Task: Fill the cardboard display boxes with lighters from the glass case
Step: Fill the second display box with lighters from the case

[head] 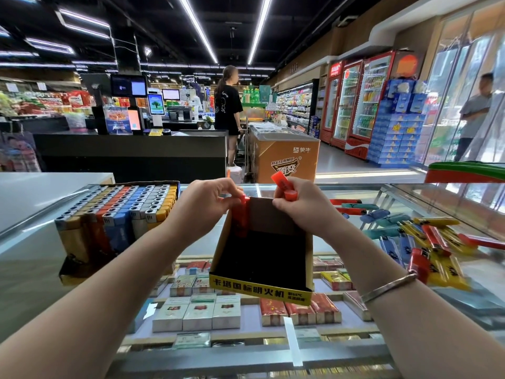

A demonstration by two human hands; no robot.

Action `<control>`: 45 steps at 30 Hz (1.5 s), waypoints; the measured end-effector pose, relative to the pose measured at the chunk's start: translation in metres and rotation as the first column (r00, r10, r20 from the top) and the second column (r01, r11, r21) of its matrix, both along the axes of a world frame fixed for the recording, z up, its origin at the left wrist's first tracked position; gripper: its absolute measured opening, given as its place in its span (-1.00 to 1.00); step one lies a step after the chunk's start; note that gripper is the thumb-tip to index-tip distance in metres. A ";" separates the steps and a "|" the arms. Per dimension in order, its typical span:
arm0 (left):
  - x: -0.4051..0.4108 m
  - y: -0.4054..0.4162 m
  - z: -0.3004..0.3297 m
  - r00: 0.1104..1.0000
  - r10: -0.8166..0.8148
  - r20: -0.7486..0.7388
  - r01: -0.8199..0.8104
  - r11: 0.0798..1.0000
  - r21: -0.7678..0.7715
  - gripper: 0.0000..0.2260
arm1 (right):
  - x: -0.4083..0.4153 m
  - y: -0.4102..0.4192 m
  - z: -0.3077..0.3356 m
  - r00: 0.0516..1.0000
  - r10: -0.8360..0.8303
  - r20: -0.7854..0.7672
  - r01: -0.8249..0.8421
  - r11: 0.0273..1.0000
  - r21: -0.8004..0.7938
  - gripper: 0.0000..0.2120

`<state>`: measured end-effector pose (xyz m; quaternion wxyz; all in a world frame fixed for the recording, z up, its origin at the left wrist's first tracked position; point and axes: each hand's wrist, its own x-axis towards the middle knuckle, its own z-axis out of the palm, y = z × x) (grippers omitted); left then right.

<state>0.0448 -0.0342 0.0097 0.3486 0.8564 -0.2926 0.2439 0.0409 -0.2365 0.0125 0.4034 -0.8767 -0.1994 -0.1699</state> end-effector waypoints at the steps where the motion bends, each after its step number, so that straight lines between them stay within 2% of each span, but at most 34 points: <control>1: 0.000 0.000 0.001 1.000 -0.004 -0.009 0.004 1.000 0.007 -0.91 | 0.000 0.000 0.000 1.000 0.000 -0.002 0.000 1.000 0.001 -0.93; 5: -0.001 0.002 0.002 0.999 -0.050 -0.015 0.051 0.998 0.022 -0.89 | 0.000 0.001 0.000 1.000 0.004 -0.006 -0.004 1.000 -0.006 -0.92; 11: 0.001 -0.002 0.001 0.994 -0.008 0.108 -0.008 0.989 0.146 -0.90 | 0.000 0.000 0.000 1.000 -0.001 -0.017 0.001 1.000 -0.012 -0.95; 17: 0.001 0.000 -0.005 0.989 -0.029 -0.147 0.035 0.999 0.037 -0.80 | -0.001 0.000 0.000 0.999 -0.041 -0.019 0.042 0.997 0.065 -0.89; 20: 0.000 -0.001 -0.007 0.988 0.006 -0.152 0.009 0.995 0.096 -0.79 | -0.003 -0.001 0.007 0.992 -0.117 0.056 0.097 0.954 0.282 -0.80; 22: -0.001 -0.004 -0.007 0.993 0.043 -0.109 -0.027 0.990 0.140 -0.79 | -0.005 -0.005 0.015 0.991 -0.130 0.035 0.099 0.881 0.462 -0.73; 24: -0.003 -0.007 -0.008 0.996 0.069 -0.054 -0.061 0.987 0.147 -0.83 | -0.008 -0.007 0.020 0.996 -0.078 -0.036 0.084 0.815 0.574 -0.68; 27: -0.007 -0.011 -0.011 0.990 0.137 0.034 -0.140 0.979 0.147 -0.86 | -0.013 -0.002 0.021 0.994 0.052 -0.095 0.024 0.745 0.667 -0.66; 30: -0.011 -0.015 -0.012 0.972 0.180 0.154 -0.202 0.969 0.143 -0.72 | -0.016 0.005 0.019 0.984 0.165 -0.073 -0.058 0.675 0.736 -0.64; 33: -0.020 -0.020 -0.005 0.933 0.068 0.352 -0.115 0.987 0.113 -0.62 | -0.017 0.009 0.018 0.965 0.244 -0.092 -0.081 0.615 0.784 -0.58; 35: -0.024 -0.024 -0.002 0.864 -0.013 0.503 -0.086 0.981 0.173 -0.64 | -0.017 0.010 0.016 0.942 0.317 -0.107 -0.105 0.583 0.805 -0.56; 37: -0.027 -0.027 0.000 0.807 -0.076 0.586 -0.077 0.970 0.232 -0.72 | -0.017 0.012 0.013 0.916 0.381 -0.127 -0.124 0.569 0.813 -0.56; 41: -0.030 -0.024 0.004 0.770 -0.113 0.628 0.016 0.987 0.159 -0.76 | -0.016 0.016 0.010 0.847 0.489 -0.209 -0.102 0.536 0.838 -0.53; 43: -0.030 -0.022 0.006 0.779 -0.104 0.618 0.058 0.994 0.093 -0.80 | -0.015 0.016 0.011 0.818 0.523 -0.241 -0.095 0.536 0.839 -0.49; 45: -0.030 -0.020 0.009 0.806 -0.085 0.586 0.103 0.995 0.002 -0.84 | -0.016 0.015 0.012 0.830 0.505 -0.236 -0.095 0.545 0.833 -0.49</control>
